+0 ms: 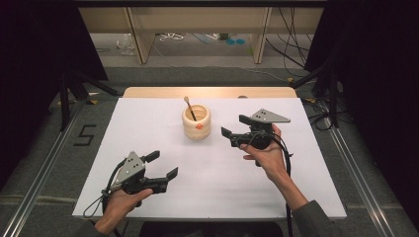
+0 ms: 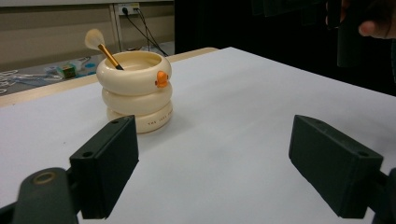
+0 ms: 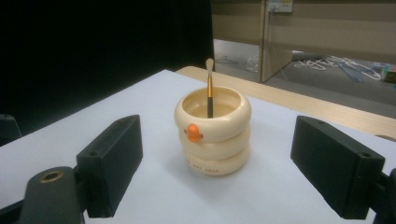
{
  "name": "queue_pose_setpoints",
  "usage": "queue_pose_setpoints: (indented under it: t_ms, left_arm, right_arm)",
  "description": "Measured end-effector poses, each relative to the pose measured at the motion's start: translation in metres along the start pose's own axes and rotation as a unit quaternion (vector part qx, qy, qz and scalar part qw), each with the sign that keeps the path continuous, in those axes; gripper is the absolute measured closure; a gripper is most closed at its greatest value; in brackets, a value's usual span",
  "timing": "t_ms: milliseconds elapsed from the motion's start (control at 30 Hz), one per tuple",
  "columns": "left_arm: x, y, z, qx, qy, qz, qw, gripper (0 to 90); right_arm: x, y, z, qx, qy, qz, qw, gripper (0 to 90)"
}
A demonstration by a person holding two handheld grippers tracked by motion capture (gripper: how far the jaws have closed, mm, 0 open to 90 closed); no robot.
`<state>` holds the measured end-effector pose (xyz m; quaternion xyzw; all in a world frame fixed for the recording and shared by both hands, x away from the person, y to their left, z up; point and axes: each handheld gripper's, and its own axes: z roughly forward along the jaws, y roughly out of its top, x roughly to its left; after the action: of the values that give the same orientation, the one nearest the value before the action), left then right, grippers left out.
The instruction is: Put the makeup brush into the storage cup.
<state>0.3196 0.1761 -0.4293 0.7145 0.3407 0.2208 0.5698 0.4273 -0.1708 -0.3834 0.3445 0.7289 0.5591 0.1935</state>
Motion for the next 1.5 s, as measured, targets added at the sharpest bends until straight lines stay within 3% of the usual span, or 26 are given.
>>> queue_pose_setpoints:
  t_ms: [100,133,200,267,333,400,600,667,700,767,833,867,933,1133,1500]
  left_arm:
    - [0.0,0.0,0.0,0.001,0.0,0.001,1.0,15.7]
    - [0.0,0.0,0.0,0.001,0.0,0.001,1.0,15.7]
    - [0.0,0.0,0.0,0.001,0.0,0.001,1.0,15.7]
    - [0.0,0.0,0.0,0.001,0.0,0.0,1.0,15.7]
    - [0.0,0.0,0.0,0.001,0.0,0.001,1.0,15.7]
    - [0.0,0.0,0.0,0.001,0.0,0.0,1.0,15.7]
    - [0.0,0.0,0.0,0.001,0.0,0.0,1.0,15.7]
    - [0.0,0.0,0.0,0.001,0.0,0.0,1.0,15.7]
    - [0.0,0.0,0.0,0.001,0.0,0.001,1.0,15.7]
    - [0.0,0.0,0.0,0.001,0.0,0.001,1.0,15.7]
    - [0.0,0.0,0.0,0.001,0.0,0.0,1.0,15.7]
    - [0.0,0.0,0.0,0.001,0.0,0.0,1.0,15.7]
    - [0.0,0.0,0.0,0.001,0.0,0.0,1.0,15.7]
    - [0.0,0.0,0.0,0.001,0.0,0.0,1.0,15.7]
    - [0.0,0.0,0.0,0.0,0.0,0.001,1.0,15.7]
  right_arm:
    - [0.001,-0.001,-0.004,0.01,0.0,0.008,0.9999,17.5]
    - [0.0,-0.002,-0.003,0.001,-0.004,-0.003,1.0,17.4]
    - [0.001,-0.003,-0.005,0.004,0.003,0.007,1.0,17.4]
    - [0.001,-0.003,-0.005,-0.001,-0.001,-0.003,1.0,17.3]
    - [0.003,-0.003,-0.007,0.011,0.002,0.008,0.9999,16.9]
    - [0.002,-0.004,-0.007,-0.002,-0.003,-0.004,1.0,16.2]
    - [0.006,-0.004,-0.011,-0.001,-0.001,0.005,1.0,16.1]
    - [0.005,-0.005,-0.011,-0.008,0.0,-0.004,1.0,16.1]
    - [0.007,-0.006,-0.012,-0.001,0.005,0.007,1.0,16.1]
    - [0.006,-0.007,-0.013,-0.004,-0.001,-0.003,1.0,16.1]
    - [0.008,-0.009,-0.014,0.0,0.004,0.005,1.0,16.1]
    - [0.007,-0.01,-0.014,-0.008,0.002,-0.007,0.9999,16.0]
    - [0.011,-0.011,-0.016,-0.001,0.003,0.004,1.0,15.9]
    - [0.017,-0.018,-0.017,-0.002,0.007,-0.007,0.9999,15.8]
    - [0.026,-0.031,-0.024,0.0,0.017,0.003,0.9999,15.8]
